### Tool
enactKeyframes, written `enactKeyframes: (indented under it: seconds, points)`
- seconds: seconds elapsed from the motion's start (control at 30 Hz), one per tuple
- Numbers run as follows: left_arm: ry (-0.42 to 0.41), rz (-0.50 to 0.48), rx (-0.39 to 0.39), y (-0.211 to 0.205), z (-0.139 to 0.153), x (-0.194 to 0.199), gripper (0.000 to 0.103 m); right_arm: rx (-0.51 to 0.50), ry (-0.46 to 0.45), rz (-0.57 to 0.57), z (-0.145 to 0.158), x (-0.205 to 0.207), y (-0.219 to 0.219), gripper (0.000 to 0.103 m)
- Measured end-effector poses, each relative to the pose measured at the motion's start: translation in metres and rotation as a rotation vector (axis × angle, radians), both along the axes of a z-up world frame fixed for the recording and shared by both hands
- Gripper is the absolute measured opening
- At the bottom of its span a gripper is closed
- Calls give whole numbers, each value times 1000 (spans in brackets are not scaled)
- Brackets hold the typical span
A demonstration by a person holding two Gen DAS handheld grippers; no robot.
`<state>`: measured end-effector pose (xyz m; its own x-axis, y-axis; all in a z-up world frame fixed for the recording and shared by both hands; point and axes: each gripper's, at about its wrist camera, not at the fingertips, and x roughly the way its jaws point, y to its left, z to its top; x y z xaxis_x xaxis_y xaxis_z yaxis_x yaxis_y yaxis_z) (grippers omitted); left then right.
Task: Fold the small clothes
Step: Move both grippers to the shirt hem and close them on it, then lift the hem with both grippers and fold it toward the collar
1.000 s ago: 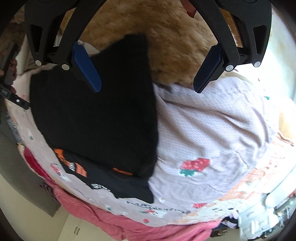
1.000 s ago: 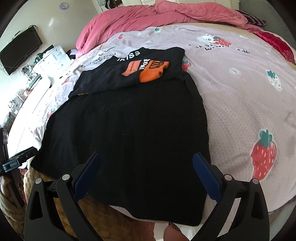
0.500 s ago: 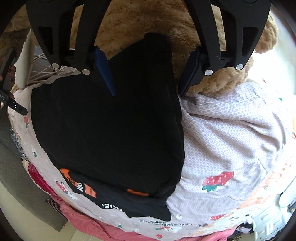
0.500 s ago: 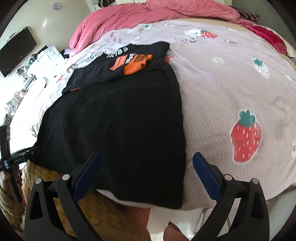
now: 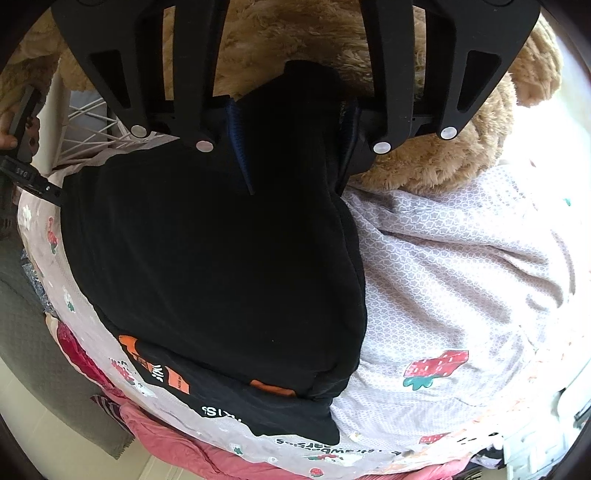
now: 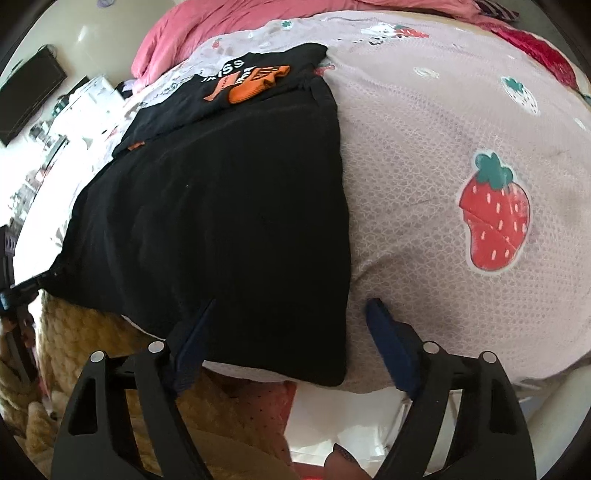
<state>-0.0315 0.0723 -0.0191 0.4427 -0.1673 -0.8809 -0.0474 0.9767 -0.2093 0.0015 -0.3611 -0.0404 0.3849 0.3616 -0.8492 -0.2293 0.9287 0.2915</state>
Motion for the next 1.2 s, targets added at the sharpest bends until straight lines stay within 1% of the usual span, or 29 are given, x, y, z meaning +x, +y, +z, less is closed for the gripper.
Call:
enactKeyframes:
  seconds: [0.07,0.13,0.17,0.23,0.3,0.4,0.43,0.47,0.5,0.57,0.6,0.63,0.67,0.73,0.8,0.97,1.03,1.13,1.2]
  points:
    - [3,-2,-1,0,0,0,34,-29,-21,18,-1,-1,2,69]
    - [5,0,-1,0,0,1,34,-59,-38,34,-1,-3,3,51]
    - [5,0,-1,0,0,2,34,-57,-40,48,-1,-5,2,45]
    - [6,-1,-1,0,-1,3,34,-45,-34,58,-3,-7,0,30]
    - [8,-2,-1,0,-1,4,34,-25,-30,62,-3,-9,-2,27]
    - [9,-1,-7,0,-2,7,34,2,-23,57,-6,-7,-6,27]
    - [9,0,-8,0,-2,8,34,10,-21,58,-6,-6,-6,25]
    - [9,3,-9,0,-2,8,30,5,-24,64,-4,-6,-5,21]
    - [10,9,-5,1,-2,8,28,1,-30,71,-2,-6,-5,14]
    - [12,20,-1,4,-2,8,16,25,-50,97,7,-7,-8,8]
    - [11,26,-10,6,-2,8,14,52,-54,105,11,-6,-10,6]
    - [6,33,-33,8,-1,7,10,107,-63,113,18,-6,-14,6]
    - [1,38,-51,10,0,6,6,129,-77,117,24,-5,-16,6]
    - [-24,39,-89,12,8,4,4,156,-121,123,39,-4,-18,6]
    - [-54,39,-111,15,18,3,2,192,-163,126,54,-2,-21,6]
    - [-145,60,-199,30,49,10,2,255,-258,89,87,13,-30,6]
    - [-171,73,-227,36,57,18,2,288,-279,66,95,20,-33,6]
    - [-203,92,-253,44,67,30,2,317,-320,27,110,33,-36,6]
    - [-229,104,-271,50,74,39,2,314,-347,11,118,40,-34,6]
